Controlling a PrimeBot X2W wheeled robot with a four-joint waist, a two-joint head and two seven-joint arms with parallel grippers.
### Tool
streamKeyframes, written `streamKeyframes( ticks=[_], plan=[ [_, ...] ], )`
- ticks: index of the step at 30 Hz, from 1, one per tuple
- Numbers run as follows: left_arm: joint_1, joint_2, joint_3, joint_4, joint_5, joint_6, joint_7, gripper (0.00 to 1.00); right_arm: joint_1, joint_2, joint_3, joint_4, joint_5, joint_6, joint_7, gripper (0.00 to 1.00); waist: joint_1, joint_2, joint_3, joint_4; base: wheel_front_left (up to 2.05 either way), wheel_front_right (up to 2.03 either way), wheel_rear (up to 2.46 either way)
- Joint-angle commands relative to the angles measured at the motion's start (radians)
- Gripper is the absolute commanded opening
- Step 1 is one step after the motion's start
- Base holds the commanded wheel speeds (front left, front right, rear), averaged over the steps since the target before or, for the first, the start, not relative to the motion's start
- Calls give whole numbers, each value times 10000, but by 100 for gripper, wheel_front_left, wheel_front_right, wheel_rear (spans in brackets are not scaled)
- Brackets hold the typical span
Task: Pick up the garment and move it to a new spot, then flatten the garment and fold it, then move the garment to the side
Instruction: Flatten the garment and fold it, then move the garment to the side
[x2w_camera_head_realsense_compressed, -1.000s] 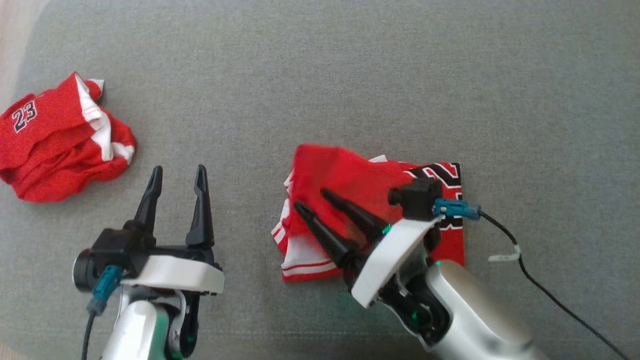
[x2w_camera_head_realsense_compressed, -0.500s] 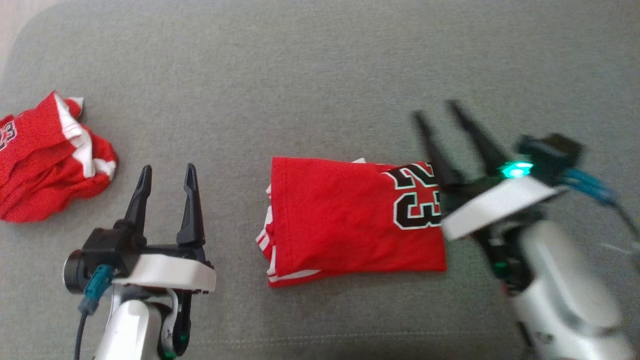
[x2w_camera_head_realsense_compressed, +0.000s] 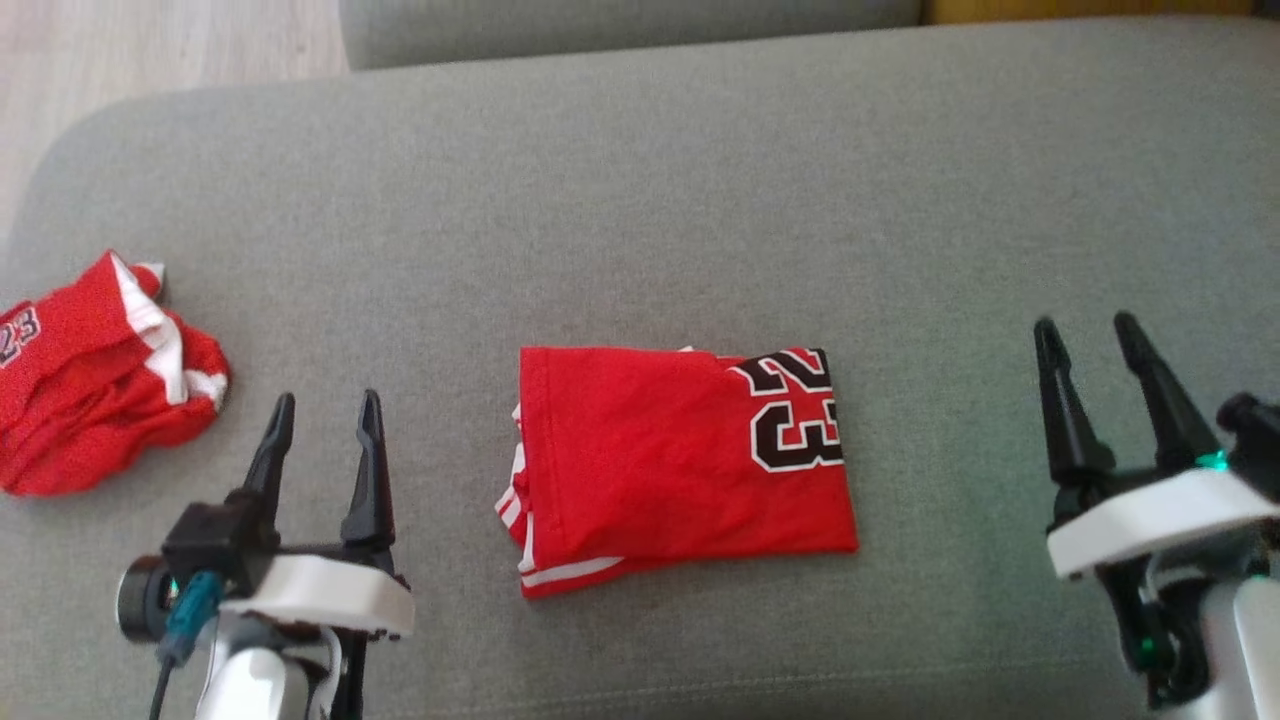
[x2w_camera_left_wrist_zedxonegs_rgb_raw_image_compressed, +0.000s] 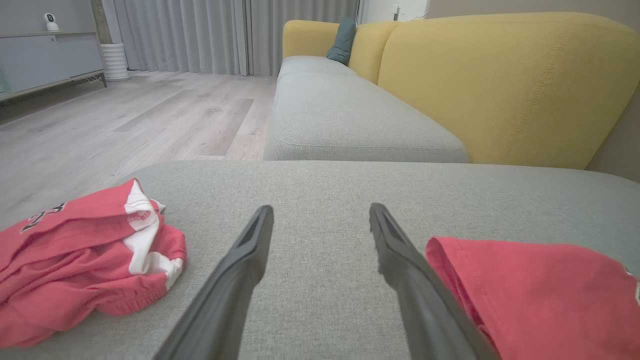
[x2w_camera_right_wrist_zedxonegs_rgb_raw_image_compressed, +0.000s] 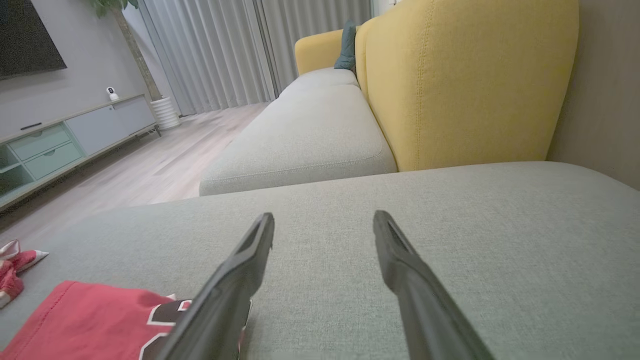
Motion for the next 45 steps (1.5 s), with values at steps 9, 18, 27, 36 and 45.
streamKeyframes(
  ticks=[9, 18, 27, 36, 45],
  plan=[
    [298, 225, 288, -313, 2, 104, 129, 100, 894, 156, -44, -1025, -276, -9, 457, 100, 0, -1, -804, 90, 0, 0, 0],
    [535, 304, 257, -436, -24, 201, 219, 100, 1233, 249, -32, -1290, -278, -9, 640, 100, 0, -1, -971, 111, 0, 0, 0],
    [499, 351, 213, -558, -48, 275, 219, 100, 1198, 257, -19, -1373, -264, -9, 708, 100, 0, -1, -893, 146, 0, 0, 0],
    [453, 412, 203, -591, -103, 333, 185, 100, 1176, 274, -63, -1359, -293, -9, 768, 100, 0, -1, -855, 211, 0, 0, 0],
    [276, 446, 144, -673, -121, 340, 136, 100, 1154, 295, -101, -1292, -334, -9, 948, 100, 0, -1, -710, 459, 0, 0, 0]
  ],
)
